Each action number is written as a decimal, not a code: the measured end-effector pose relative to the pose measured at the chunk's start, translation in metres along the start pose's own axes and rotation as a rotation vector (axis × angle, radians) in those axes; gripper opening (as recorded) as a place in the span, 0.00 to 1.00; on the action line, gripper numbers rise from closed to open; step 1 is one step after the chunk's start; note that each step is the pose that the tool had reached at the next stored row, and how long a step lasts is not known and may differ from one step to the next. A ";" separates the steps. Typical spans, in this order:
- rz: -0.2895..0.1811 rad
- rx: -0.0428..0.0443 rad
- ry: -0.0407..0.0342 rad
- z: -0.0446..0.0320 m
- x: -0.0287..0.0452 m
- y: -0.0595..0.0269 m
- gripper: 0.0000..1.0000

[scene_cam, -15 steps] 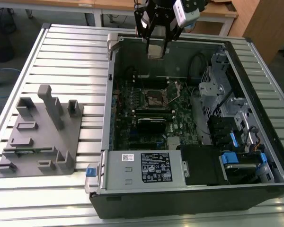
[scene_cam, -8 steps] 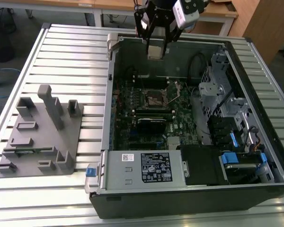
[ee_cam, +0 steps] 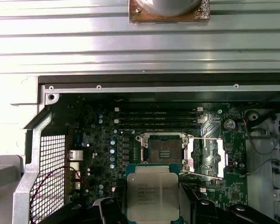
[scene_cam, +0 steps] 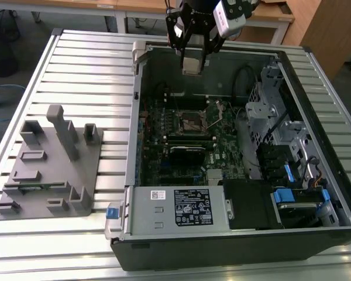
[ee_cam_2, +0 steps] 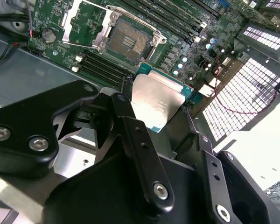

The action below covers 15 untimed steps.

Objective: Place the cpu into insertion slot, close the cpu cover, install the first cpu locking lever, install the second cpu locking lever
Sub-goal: 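Place the cpu into insertion slot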

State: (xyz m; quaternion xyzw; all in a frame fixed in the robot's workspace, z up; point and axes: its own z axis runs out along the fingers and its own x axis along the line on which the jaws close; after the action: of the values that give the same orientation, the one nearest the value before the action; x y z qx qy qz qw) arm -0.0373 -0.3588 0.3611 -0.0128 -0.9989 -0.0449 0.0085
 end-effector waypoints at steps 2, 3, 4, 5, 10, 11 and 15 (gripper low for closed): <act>0.000 0.0000 0.0000 0.0002 0.0000 0.0000 0.54; 0.000 -0.0003 -0.0001 0.0007 0.0000 0.0000 0.54; 0.000 -0.0002 -0.0001 0.0012 0.0000 -0.0001 0.54; 0.000 0.0000 0.0000 0.0015 0.0000 -0.0001 0.54; 0.000 0.0001 0.0000 0.0019 0.0000 -0.0002 0.54; 0.000 0.0000 0.0000 0.0019 0.0000 -0.0002 0.54; 0.000 0.0000 0.0000 0.0034 -0.0001 -0.0003 0.54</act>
State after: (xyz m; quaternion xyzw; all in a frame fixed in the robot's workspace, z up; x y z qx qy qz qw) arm -0.0373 -0.3588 0.3577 -0.0128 -0.9989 -0.0450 0.0085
